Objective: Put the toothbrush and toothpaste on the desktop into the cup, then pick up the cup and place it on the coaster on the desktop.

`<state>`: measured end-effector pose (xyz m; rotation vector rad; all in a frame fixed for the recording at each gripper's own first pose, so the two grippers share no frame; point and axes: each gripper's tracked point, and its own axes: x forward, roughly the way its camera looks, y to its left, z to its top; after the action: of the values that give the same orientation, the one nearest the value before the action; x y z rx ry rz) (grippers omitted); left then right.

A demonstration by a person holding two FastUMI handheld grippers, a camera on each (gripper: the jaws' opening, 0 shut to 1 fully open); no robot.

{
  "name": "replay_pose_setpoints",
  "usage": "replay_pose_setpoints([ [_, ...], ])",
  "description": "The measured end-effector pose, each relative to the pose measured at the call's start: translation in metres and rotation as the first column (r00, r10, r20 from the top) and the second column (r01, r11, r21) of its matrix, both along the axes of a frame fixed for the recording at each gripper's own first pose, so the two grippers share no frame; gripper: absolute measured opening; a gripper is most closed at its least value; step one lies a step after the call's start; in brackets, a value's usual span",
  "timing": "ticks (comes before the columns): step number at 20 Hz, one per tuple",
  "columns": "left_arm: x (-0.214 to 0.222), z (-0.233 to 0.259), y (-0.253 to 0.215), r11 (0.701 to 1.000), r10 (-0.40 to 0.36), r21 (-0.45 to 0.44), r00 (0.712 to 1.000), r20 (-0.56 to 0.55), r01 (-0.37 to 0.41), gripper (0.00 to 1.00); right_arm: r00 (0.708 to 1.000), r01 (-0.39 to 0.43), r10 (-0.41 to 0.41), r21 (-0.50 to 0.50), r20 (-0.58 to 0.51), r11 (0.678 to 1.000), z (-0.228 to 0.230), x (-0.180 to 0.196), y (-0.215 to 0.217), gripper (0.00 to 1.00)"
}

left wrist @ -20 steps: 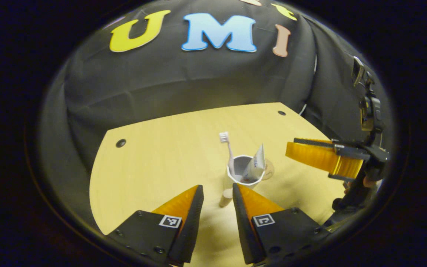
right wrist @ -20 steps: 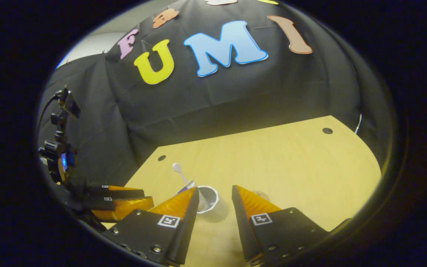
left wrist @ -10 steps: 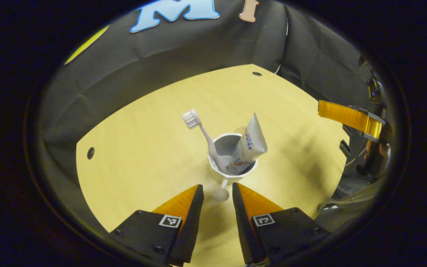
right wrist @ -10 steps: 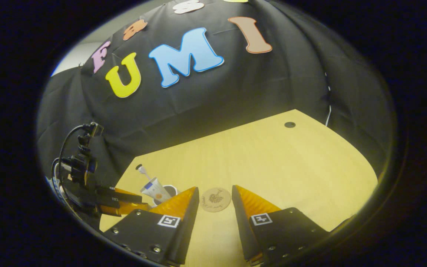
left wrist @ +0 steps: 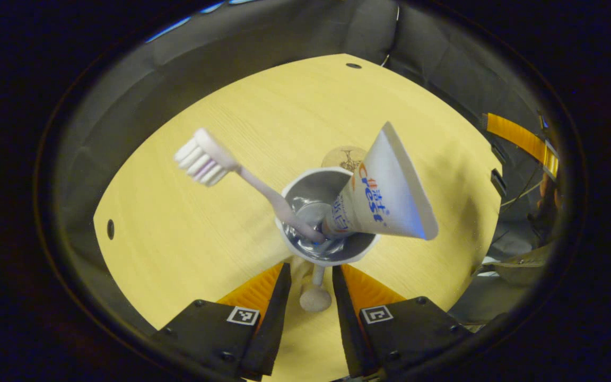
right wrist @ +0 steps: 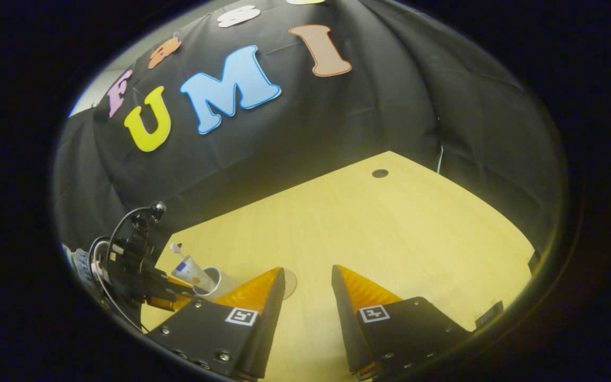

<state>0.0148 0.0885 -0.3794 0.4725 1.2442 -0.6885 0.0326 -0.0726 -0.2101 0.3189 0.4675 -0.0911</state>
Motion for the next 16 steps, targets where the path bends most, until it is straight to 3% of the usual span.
replay_pose_setpoints([
  [1, 0.002, -0.002, 0.003, 1.0, -0.004, 0.02, 1.0, -0.011, 0.005, 0.62, 1.0, 0.01, -0.01, 0.01, -0.006, 1.0, -0.003, -0.001, -0.004, 0.55],
  [3, 0.003, -0.003, 0.002, 0.999, -0.004, 0.045, 0.999, -0.035, 0.006, 0.62, 1.0, 0.026, -0.026, 0.027, -0.016, 0.999, -0.007, -0.001, -0.006, 0.55],
  [4, 0.003, -0.005, 0.0, 0.999, -0.008, 0.05, 0.999, -0.043, 0.01, 0.35, 0.999, 0.03, -0.029, 0.029, -0.02, 0.999, -0.008, -0.001, -0.008, 0.55],
  [6, -0.002, -0.007, -0.002, 0.997, -0.028, 0.065, 0.998, -0.054, 0.032, 0.38, 0.999, 0.032, -0.032, 0.028, -0.025, 0.999, -0.01, 0.0, -0.009, 0.55],
  [8, -0.001, -0.005, -0.001, 0.998, -0.028, 0.06, 0.999, -0.038, 0.03, 0.28, 0.999, 0.029, -0.028, 0.031, -0.03, 0.999, -0.012, 0.003, -0.008, 0.55],
  [12, 0.003, -0.003, -0.004, 1.0, 0.005, 0.029, 1.0, 0.02, -0.006, 0.2, 0.999, 0.019, -0.018, 0.031, -0.037, 0.999, -0.014, 0.004, -0.006, 0.55],
  [16, 0.0, 0.002, -0.007, 1.0, 0.018, -0.004, 0.999, 0.037, -0.018, 0.2, 0.999, 0.015, -0.013, 0.031, -0.044, 0.999, -0.015, 0.007, -0.005, 0.55],
])
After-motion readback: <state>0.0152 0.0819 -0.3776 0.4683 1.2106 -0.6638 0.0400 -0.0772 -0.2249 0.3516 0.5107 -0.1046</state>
